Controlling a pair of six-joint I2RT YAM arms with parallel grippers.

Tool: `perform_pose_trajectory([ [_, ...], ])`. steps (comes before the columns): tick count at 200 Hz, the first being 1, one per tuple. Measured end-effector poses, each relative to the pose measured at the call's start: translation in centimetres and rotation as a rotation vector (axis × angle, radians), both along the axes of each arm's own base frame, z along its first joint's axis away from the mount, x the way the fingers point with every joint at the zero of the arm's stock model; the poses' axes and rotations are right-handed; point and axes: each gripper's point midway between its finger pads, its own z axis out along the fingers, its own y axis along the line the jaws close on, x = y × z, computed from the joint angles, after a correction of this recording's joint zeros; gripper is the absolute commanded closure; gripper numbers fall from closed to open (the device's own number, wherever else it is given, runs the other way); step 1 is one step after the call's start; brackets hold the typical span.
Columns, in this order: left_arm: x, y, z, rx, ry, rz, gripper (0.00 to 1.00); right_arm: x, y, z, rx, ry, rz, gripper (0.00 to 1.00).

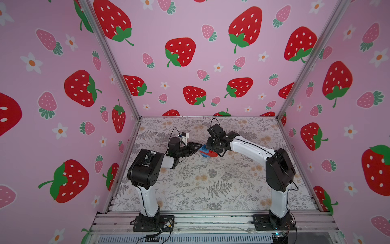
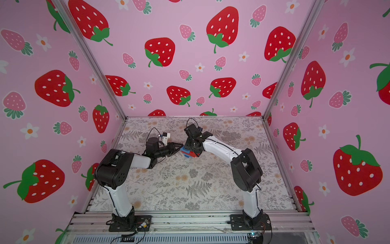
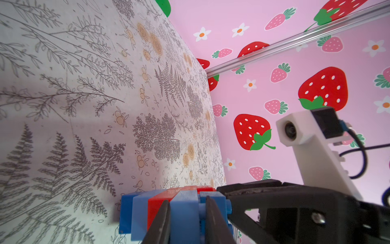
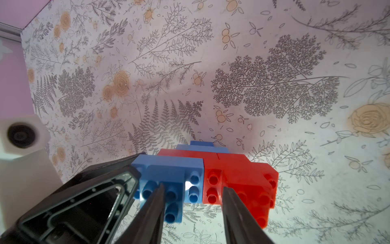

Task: Assemble a heart with lego
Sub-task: Assemble the lego brick with the lego brick.

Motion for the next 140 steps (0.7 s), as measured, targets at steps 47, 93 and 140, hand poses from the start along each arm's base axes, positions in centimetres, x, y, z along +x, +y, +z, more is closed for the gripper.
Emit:
perform_pose_trajectory([
  [47,0.1,0.1,-0.1,0.004,0.009,0.002,0.93,0.2,0.4,-0.2,-0.011,0.014,0.018,0.53],
  [93,0.3,0.7,-0.3,0.009,0.023,0.012,0.93,0.6,1.0,-0.4,-0.024,0.019,0.048,0.55],
  [140,0.3,0.7,-0.3,0.014,0.030,0.006,0.93,0.6,1.2,0.1,-0.081,0.003,0.092,0.62],
])
